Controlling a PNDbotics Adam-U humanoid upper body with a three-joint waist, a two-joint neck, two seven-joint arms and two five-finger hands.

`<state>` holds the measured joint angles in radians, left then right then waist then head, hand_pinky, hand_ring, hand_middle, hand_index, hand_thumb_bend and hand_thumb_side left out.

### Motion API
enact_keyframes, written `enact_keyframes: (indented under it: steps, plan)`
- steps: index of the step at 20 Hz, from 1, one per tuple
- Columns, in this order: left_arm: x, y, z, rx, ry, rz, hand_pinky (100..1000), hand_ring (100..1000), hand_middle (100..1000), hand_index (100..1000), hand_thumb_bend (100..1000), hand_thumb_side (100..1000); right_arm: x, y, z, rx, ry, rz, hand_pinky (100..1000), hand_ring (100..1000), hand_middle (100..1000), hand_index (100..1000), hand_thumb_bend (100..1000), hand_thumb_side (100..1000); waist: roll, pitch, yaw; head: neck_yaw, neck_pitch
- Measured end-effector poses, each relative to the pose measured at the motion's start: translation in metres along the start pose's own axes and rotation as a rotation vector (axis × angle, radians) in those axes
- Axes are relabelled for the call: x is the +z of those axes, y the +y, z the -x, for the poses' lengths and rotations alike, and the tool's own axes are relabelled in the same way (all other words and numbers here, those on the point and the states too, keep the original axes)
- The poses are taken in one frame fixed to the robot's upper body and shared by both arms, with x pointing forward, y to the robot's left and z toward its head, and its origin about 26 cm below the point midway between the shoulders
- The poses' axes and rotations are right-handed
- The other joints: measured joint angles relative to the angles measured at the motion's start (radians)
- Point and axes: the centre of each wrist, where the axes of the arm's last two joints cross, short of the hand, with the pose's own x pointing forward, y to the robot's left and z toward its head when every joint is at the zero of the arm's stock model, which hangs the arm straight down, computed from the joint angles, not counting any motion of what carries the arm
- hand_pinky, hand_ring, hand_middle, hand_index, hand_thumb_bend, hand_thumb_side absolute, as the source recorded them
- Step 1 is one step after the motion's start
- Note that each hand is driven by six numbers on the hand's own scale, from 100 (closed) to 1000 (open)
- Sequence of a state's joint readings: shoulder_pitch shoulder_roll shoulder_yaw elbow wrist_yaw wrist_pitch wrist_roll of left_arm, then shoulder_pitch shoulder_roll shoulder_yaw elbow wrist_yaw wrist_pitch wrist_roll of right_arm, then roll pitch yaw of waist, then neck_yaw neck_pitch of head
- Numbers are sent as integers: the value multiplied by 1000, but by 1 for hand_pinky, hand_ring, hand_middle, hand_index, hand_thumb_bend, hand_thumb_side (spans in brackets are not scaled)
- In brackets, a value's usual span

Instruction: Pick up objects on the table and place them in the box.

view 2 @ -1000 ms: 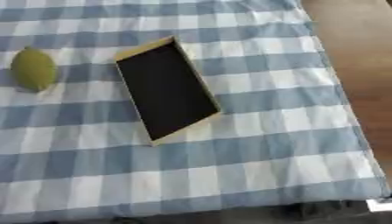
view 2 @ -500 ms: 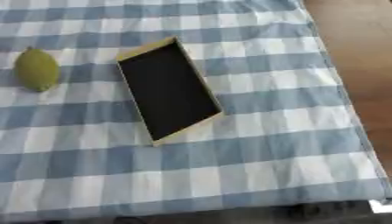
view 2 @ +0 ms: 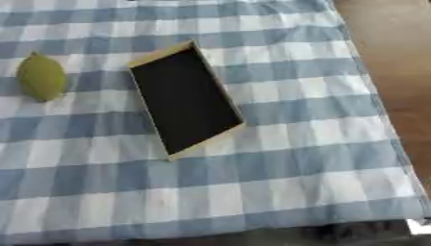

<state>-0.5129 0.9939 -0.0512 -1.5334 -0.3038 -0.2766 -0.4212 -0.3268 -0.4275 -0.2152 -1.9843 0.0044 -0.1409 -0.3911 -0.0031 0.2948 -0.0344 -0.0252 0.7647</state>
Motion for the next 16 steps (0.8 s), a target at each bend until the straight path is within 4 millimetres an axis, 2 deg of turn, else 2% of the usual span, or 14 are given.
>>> enact_keyframes:
  steps: [6, 16]
  plan:
    - [-29, 0, -1, -48, -41, 72, 885, 840, 860, 925, 670, 100, 0, 0, 0, -4, 3, -4, 783, 648, 614, 665, 100, 602, 1, -4, -4, 2, 0]
    - [-65, -10, 6, -80, -36, 178, 913, 870, 890, 932, 649, 100, 1, 1, 0, -7, 10, -12, 783, 647, 612, 664, 100, 603, 6, -5, -7, 3, 0]
